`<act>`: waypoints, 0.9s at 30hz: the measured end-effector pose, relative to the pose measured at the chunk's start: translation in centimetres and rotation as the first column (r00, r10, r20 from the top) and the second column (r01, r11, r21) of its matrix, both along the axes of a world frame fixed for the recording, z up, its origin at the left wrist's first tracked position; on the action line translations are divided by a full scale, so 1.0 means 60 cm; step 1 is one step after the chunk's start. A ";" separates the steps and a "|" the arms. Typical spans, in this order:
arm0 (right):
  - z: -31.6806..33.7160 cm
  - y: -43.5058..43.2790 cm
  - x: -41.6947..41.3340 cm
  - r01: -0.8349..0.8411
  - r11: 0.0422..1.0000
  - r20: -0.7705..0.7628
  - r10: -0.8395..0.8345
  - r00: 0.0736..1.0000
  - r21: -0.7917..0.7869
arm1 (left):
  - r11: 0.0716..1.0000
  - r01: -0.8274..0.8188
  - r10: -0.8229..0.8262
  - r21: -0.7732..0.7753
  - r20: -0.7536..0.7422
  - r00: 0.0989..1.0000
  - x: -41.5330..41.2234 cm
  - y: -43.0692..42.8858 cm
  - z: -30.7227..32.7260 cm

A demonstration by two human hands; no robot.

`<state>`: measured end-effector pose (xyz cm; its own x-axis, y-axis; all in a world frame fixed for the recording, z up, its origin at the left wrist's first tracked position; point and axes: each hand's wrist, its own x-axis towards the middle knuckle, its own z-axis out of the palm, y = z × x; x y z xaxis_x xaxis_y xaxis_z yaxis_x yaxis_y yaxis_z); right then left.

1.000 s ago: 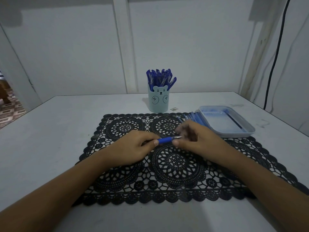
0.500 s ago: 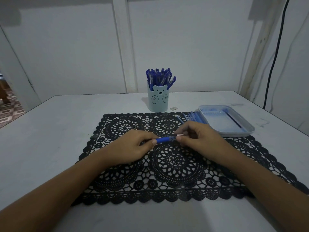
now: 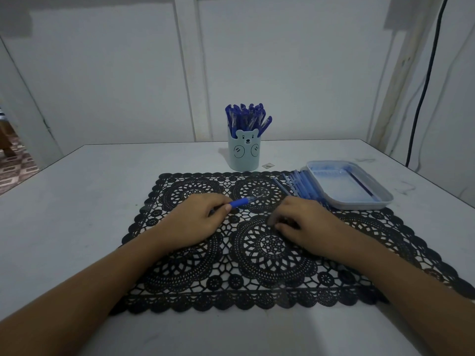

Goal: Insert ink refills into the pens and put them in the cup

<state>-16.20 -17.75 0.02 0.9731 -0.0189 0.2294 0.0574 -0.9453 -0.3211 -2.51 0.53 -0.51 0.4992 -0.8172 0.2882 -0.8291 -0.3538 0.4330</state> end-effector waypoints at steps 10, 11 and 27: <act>0.012 -0.004 -0.002 0.108 0.942 0.210 -0.181 0.961 0.317 | 0.997 0.078 -0.077 -0.008 0.076 0.994 -0.008 -0.005 0.002; 0.014 -0.001 -0.002 0.107 0.928 0.226 -0.197 0.954 0.357 | 0.995 0.095 -0.094 -0.004 0.092 0.991 -0.010 -0.007 0.002; 0.023 -0.078 -0.005 0.293 0.647 0.279 -0.631 0.723 0.704 | 0.982 -0.109 0.141 -0.156 0.210 0.967 0.031 0.004 -0.011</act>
